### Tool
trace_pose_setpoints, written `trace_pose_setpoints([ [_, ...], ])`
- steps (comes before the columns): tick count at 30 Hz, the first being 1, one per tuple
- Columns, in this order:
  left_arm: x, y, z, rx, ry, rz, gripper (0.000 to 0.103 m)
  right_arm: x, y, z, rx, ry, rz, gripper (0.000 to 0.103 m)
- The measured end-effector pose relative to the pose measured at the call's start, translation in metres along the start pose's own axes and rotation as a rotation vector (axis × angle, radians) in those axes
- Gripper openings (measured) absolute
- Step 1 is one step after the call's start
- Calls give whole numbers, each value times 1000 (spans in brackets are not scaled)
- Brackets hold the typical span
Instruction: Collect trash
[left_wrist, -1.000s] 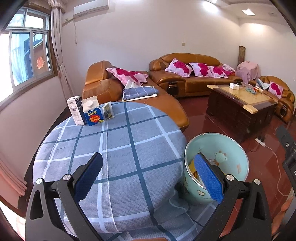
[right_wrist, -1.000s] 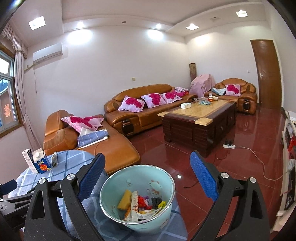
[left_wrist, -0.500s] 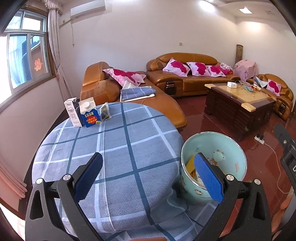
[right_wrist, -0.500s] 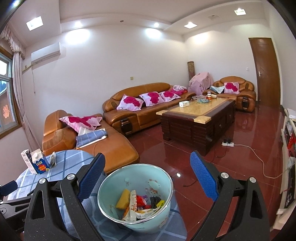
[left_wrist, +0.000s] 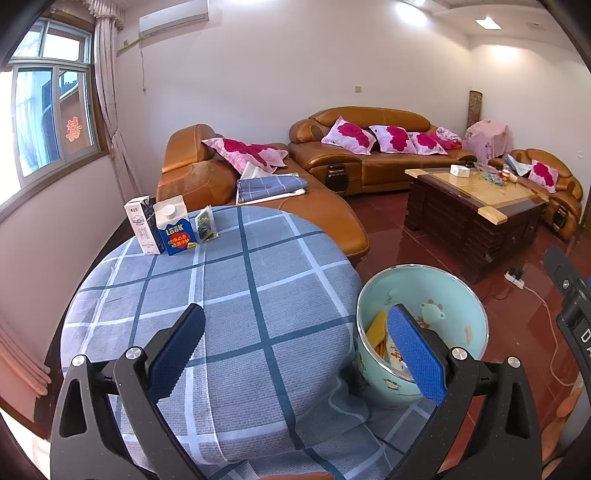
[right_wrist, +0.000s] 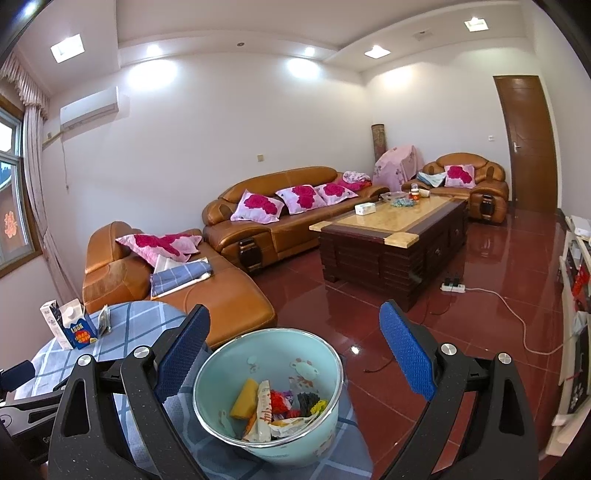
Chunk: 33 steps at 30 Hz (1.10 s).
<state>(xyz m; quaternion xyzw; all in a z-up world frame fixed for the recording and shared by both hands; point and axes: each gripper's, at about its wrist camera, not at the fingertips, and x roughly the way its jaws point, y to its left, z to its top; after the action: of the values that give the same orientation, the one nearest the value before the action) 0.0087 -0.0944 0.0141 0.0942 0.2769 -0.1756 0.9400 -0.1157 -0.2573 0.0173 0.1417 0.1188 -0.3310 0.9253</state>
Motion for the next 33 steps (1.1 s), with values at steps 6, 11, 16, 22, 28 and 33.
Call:
trace_pose_setpoints([
  [6, -2, -5, 1, 8, -3, -9, 97, 1, -1, -3, 5, 0, -11, 92],
  [11, 0, -4, 2, 8, -2, -10, 97, 1, -1, -3, 6, -2, -11, 92],
  [16, -1, -4, 2, 11, -7, -9, 97, 1, -2, -2, 16, -7, -20, 92],
  [22, -3, -6, 2, 16, -16, -13, 97, -2, -2, -2, 35, -23, -30, 92],
  [28, -5, -8, 3, 23, -24, -12, 97, -2, -1, -3, 37, -16, -34, 92],
  [33, -8, -9, 7, 30, -49, -1, 97, -3, -1, -2, 44, -23, -41, 92],
])
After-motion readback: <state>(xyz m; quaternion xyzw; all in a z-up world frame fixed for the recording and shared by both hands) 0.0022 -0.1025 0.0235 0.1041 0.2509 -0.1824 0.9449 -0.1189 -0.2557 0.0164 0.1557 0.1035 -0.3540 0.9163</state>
